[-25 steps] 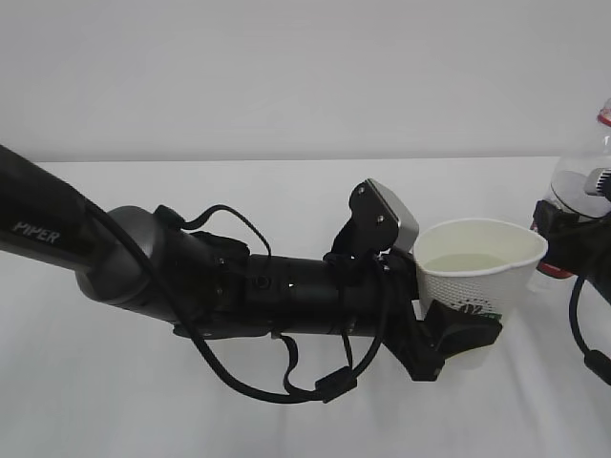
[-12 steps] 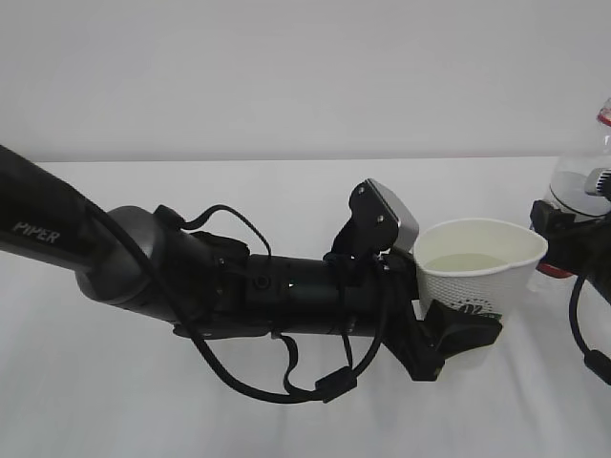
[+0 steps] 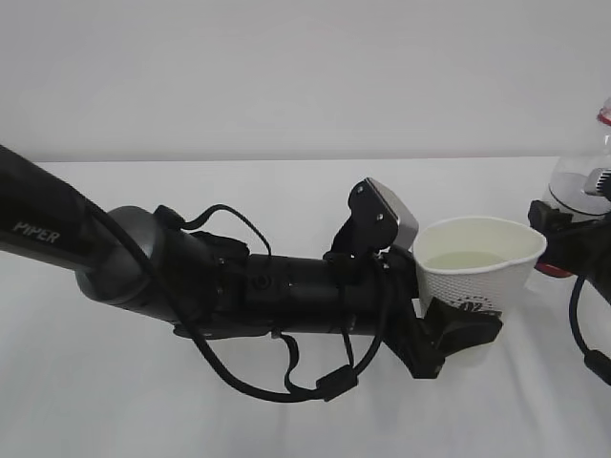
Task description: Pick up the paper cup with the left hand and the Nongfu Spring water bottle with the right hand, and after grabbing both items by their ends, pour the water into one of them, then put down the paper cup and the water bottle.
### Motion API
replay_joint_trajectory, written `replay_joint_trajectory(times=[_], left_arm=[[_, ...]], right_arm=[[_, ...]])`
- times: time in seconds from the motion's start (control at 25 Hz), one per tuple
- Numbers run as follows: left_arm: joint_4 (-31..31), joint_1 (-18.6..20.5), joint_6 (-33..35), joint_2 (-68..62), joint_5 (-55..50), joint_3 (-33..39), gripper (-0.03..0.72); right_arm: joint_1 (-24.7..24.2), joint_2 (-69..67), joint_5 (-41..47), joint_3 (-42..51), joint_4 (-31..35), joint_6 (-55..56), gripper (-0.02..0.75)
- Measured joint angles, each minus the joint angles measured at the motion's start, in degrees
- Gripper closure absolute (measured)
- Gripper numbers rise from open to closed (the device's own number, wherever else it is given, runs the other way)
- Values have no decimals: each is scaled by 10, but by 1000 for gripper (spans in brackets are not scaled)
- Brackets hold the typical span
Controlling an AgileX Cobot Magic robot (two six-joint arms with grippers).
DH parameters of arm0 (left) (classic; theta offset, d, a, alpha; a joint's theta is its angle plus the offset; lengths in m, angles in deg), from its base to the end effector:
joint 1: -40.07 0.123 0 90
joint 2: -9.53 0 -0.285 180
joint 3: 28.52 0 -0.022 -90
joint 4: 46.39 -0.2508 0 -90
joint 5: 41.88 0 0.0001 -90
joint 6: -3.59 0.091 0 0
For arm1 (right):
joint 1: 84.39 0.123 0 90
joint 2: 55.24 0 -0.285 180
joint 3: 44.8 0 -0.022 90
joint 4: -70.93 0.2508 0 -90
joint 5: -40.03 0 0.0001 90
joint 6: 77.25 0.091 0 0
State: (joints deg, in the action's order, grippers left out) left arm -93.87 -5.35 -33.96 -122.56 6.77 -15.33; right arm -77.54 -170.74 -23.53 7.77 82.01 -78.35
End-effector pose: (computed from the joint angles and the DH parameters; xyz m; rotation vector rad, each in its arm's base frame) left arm 0.2619 -0.3374 0.1177 1.1150 1.6379 -1.1006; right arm 0.2825 0.0182 0.1162 0.0742 1.8262 -0.0264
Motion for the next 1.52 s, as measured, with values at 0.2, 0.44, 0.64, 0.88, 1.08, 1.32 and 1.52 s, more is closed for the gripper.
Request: replay_joint_trajectory(times=[0.2, 0.44, 0.64, 0.88, 1.08, 1.32, 1.52], left_arm=[[5, 0, 0, 0, 6, 0, 200], [5, 0, 0, 0, 10, 0, 200], [6, 0, 0, 0, 12, 0, 200], [6, 0, 0, 0, 12, 0, 200], [6, 0, 0, 0, 12, 0, 200], [6, 0, 0, 0, 13, 0, 200], [6, 0, 0, 0, 13, 0, 200]], right_arm=[[0, 0, 0, 0, 0, 0, 216], [0, 0, 0, 0, 0, 0, 192], [0, 0, -3, 0, -1, 0, 181], [0, 0, -4, 0, -1, 0, 180], [0, 0, -9, 0, -2, 0, 146], [0, 0, -13, 0, -2, 0, 119], [0, 0, -12, 0, -14, -16, 115]])
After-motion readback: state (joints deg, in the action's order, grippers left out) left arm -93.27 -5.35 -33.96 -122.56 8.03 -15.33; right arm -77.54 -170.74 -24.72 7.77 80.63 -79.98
